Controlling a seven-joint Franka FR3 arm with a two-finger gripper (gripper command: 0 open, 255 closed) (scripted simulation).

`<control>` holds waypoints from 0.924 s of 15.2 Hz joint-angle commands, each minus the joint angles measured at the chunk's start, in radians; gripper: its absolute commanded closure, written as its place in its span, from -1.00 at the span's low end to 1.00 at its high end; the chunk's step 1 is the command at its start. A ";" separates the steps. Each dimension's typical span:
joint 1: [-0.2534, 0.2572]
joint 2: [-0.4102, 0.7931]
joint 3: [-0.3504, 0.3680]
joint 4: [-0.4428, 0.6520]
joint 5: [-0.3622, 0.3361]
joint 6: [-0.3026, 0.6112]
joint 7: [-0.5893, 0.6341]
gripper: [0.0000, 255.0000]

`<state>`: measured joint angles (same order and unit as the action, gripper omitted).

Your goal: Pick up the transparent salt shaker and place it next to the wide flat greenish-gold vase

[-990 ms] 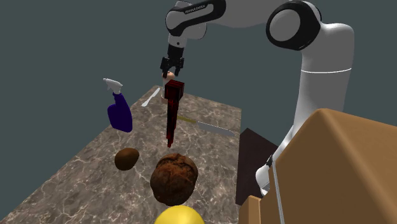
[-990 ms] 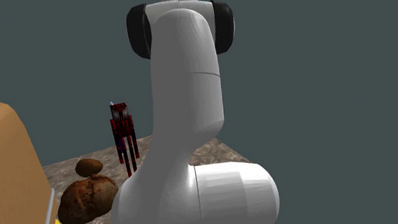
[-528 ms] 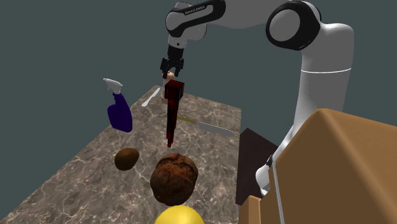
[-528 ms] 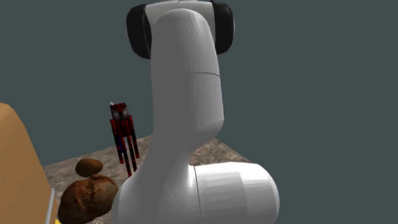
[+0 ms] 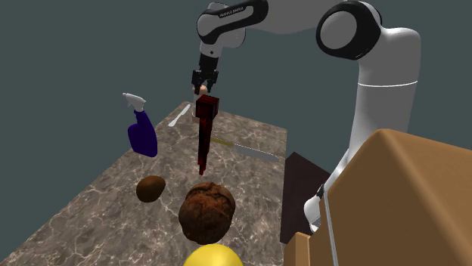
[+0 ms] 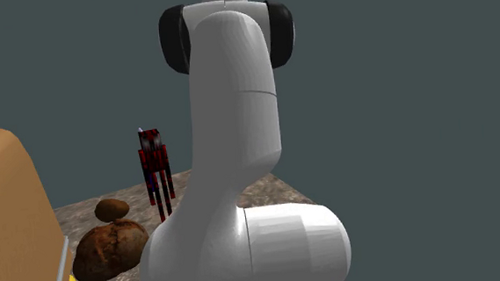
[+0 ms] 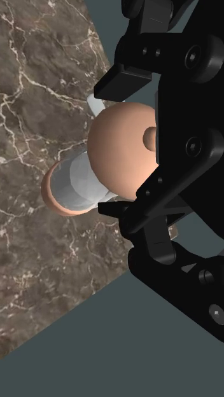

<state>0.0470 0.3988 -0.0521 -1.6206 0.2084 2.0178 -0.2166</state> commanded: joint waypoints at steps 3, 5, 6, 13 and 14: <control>0.000 -0.004 -0.001 0.007 -0.001 -0.011 0.002 1.00; 0.000 -0.012 -0.001 0.023 -0.004 -0.034 0.007 1.00; 0.000 -0.015 -0.002 0.031 -0.005 -0.046 0.009 1.00; -0.002 -0.034 -0.003 0.097 -0.011 -0.130 0.024 1.00; -0.002 -0.036 -0.004 0.108 -0.012 -0.142 0.026 1.00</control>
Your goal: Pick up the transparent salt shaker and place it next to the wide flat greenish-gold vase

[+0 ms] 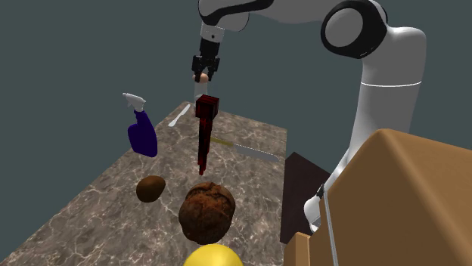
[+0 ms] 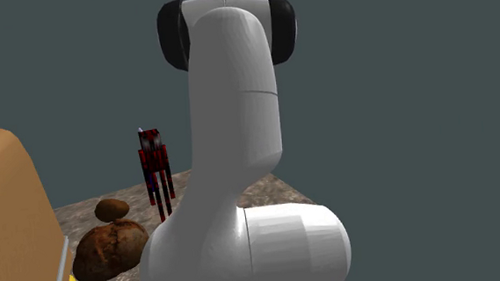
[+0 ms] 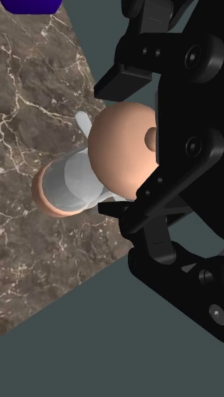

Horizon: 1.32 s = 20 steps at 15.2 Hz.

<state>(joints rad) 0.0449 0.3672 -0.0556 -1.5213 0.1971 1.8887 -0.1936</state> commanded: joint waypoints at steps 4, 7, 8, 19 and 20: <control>-0.001 -0.010 -0.001 0.055 -0.004 -0.064 0.011 1.00; -0.002 -0.011 -0.001 0.093 -0.006 -0.103 0.017 1.00; -0.002 -0.011 -0.001 0.106 -0.006 -0.116 0.019 1.00; 0.044 -0.118 0.018 0.072 -0.020 -0.176 0.098 1.00; 0.056 -0.144 0.025 0.044 -0.022 -0.171 0.116 1.00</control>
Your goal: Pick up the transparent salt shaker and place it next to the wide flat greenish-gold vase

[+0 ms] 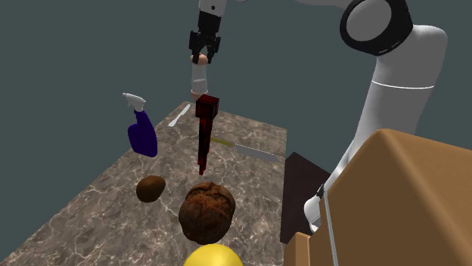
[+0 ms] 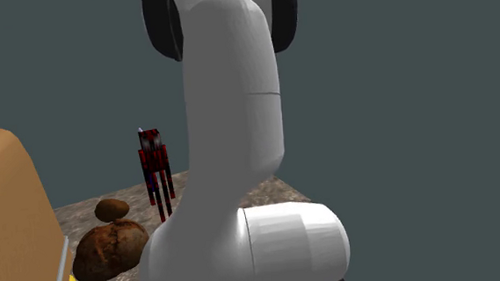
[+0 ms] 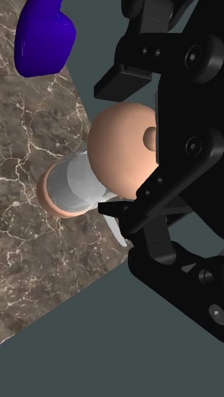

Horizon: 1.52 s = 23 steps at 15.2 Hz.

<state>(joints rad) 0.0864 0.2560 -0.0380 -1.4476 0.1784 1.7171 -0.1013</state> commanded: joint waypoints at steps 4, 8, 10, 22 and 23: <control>0.061 -0.126 0.036 -0.125 -0.012 0.015 0.097 1.00; 0.104 -0.204 0.070 -0.194 -0.017 0.019 0.175 1.00; 0.125 -0.237 0.089 -0.221 -0.018 0.019 0.216 1.00; 0.246 -0.361 0.225 -0.272 -0.016 -0.012 0.481 1.00; 0.256 -0.365 0.237 -0.269 -0.016 -0.016 0.504 1.00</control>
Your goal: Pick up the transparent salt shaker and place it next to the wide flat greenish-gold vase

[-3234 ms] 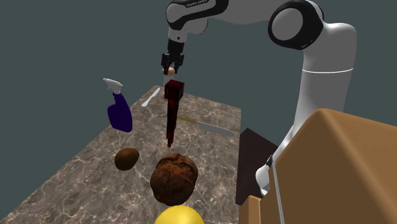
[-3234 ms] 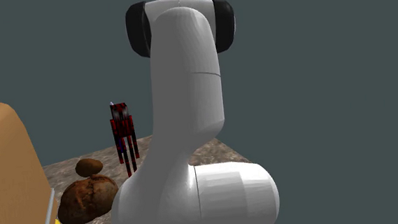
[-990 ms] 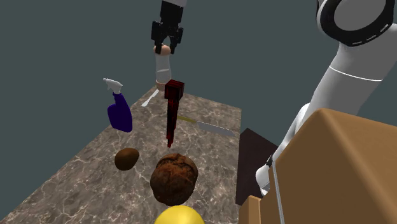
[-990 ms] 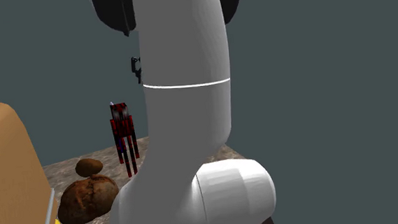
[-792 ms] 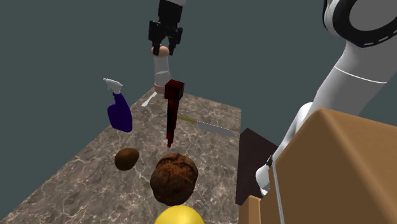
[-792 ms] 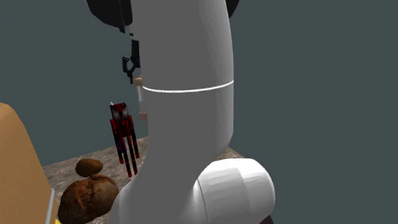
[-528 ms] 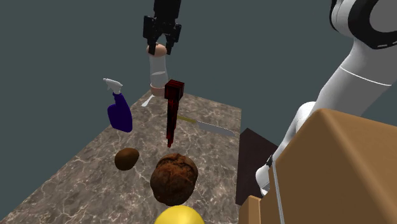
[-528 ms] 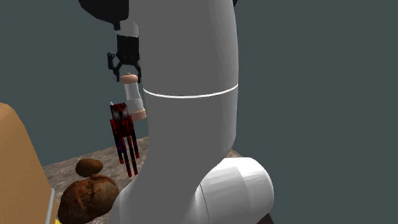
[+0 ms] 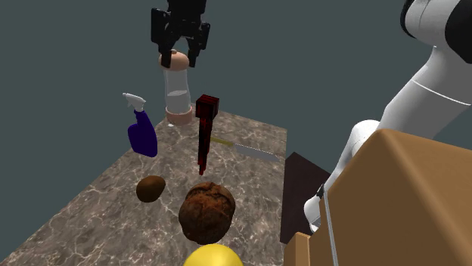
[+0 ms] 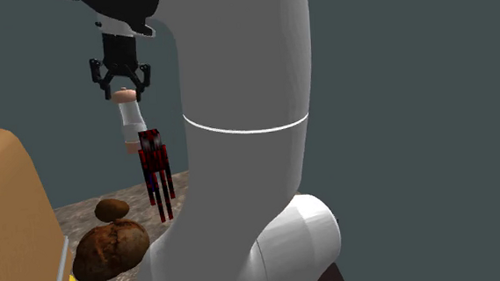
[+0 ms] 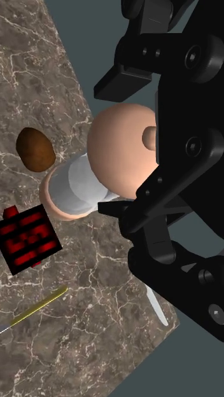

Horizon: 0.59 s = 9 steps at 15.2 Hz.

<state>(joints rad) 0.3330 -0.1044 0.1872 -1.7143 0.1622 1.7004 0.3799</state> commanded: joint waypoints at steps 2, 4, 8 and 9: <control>0.029 -0.010 0.037 0.009 -0.001 -0.008 0.070 1.00; 0.050 -0.010 0.063 0.024 -0.003 -0.017 0.119 1.00; 0.090 0.002 0.118 0.071 -0.011 -0.038 0.219 1.00; 0.100 0.008 0.132 0.086 -0.015 -0.044 0.244 1.00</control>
<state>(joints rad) 0.4228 -0.1046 0.3047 -1.6394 0.1512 1.6563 0.5964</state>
